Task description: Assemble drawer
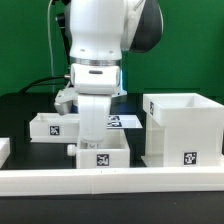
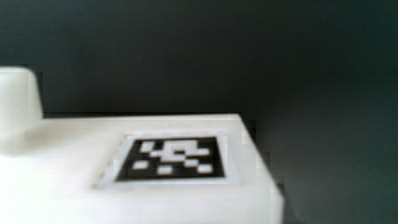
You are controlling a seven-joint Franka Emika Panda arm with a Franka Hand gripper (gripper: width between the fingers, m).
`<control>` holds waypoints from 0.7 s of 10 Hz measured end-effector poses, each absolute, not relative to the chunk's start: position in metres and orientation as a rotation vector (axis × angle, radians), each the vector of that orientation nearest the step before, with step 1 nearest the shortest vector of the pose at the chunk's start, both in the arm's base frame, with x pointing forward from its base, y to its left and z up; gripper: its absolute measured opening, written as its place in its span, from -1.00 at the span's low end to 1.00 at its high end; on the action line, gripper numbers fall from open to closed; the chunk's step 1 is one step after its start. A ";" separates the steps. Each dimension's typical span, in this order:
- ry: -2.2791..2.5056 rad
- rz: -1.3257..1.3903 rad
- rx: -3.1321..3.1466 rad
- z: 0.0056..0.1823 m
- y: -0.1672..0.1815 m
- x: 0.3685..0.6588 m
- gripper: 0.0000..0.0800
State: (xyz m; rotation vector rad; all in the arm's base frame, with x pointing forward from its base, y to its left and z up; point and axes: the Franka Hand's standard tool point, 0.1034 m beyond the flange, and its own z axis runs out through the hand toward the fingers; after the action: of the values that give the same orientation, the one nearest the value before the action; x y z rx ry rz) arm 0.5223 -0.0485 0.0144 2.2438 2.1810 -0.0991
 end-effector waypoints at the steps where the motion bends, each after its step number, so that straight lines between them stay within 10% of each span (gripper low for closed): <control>1: 2.180 -0.096 2.236 0.017 -0.042 0.528 -0.90; 7: 2.196 -0.069 2.200 0.015 -0.027 0.540 -0.90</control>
Offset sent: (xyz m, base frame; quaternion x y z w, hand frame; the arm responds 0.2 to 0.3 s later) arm 0.0000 0.0000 0.0000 -0.0650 0.0000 0.0000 0.9979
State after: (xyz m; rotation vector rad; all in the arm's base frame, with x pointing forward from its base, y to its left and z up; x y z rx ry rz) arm 0.5399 -0.0268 0.0151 2.1999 2.1962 -0.0694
